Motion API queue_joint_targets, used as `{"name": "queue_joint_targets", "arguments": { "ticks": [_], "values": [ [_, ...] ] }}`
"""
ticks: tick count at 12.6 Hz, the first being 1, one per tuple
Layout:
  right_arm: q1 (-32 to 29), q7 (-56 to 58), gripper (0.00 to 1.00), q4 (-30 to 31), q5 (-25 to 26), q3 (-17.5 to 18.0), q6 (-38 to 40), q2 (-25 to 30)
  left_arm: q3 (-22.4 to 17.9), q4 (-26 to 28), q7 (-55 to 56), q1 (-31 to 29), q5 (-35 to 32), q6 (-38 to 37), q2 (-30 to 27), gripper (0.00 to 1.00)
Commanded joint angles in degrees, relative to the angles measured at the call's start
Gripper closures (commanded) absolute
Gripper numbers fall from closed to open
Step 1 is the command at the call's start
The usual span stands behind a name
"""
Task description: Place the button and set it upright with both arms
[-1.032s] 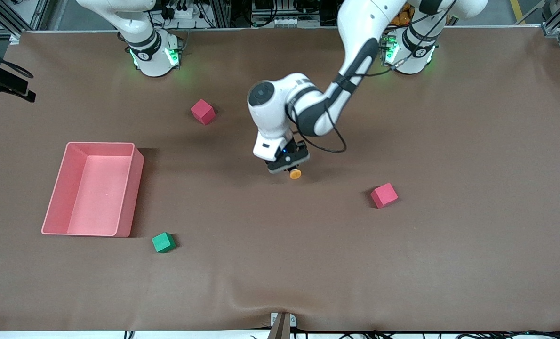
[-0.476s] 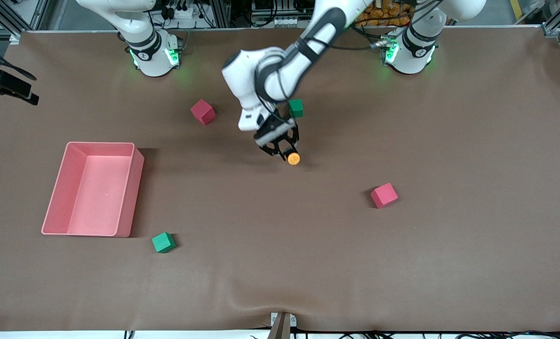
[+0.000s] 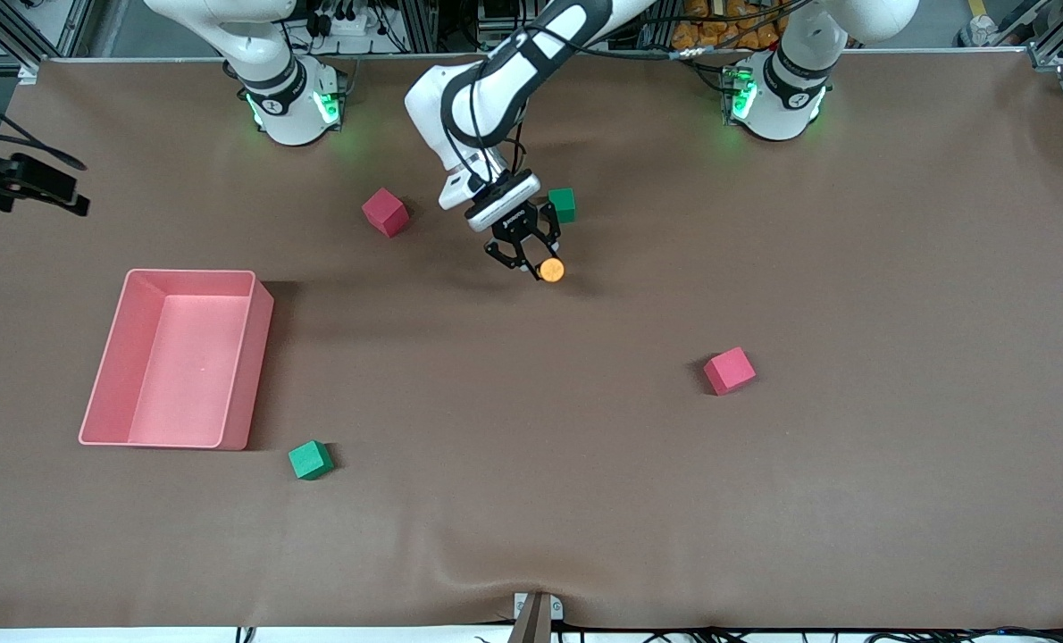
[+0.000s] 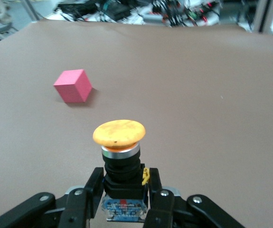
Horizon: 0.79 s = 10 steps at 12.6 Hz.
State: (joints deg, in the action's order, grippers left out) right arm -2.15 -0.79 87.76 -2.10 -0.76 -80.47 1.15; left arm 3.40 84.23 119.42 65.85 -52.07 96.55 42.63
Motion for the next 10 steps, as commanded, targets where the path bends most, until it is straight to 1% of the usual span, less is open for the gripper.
{"name": "queue_joint_targets", "arguments": {
  "ticks": [1,2,3,4,5,6,7,8,9,10],
  "values": [
    [0.48,-0.62,0.00,-0.31,-0.09,0.15,-1.88,-0.09,-0.50,-0.73,3.97,2.18,-6.62,-3.82,2.62,0.98],
    [0.74,-0.70,0.00,-0.57,0.26,0.23,-1.88,-0.18,-0.50,-1.08,6.59,2.35,-8.03,-3.65,3.93,0.99],
    [1.01,-0.79,0.00,-1.18,1.04,0.50,-1.97,-0.27,-0.50,-3.17,11.31,3.92,-10.92,-3.74,6.99,1.00],
    [0.40,-1.92,0.00,-1.54,1.48,0.41,-2.14,-0.44,-0.50,-3.80,13.79,4.46,-14.08,-3.74,8.50,1.00],
    [0.05,-4.37,0.00,-1.71,1.84,0.15,-2.49,-0.53,-0.50,-4.15,16.08,4.73,-16.11,-3.74,10.08,1.00],
    [-1.00,-5.79,0.00,-2.06,1.06,0.06,-2.06,-0.10,-0.59,-3.98,18.19,5.16,-17.61,-3.74,10.62,1.00],
    [-1.36,-5.54,0.00,-2.07,1.14,0.32,-1.80,0.26,-0.59,-3.98,20.30,5.17,-19.54,-3.91,11.93,1.00],
    [-1.02,-5.63,0.00,-2.07,2.18,0.50,-0.92,0.26,-0.59,-4.16,23.46,5.26,-22.17,-3.91,13.86,1.00],
    [-1.10,-5.54,0.00,-2.07,2.54,0.50,2.39,0.26,-0.59,-4.16,24.01,5.34,-23.16,-4.09,14.49,1.00],
    [-1.36,-5.63,0.00,-2.42,2.63,0.33,3.82,0.26,-0.50,-4.07,23.84,5.43,-23.17,-4.52,14.49,1.00]
  ]
}}
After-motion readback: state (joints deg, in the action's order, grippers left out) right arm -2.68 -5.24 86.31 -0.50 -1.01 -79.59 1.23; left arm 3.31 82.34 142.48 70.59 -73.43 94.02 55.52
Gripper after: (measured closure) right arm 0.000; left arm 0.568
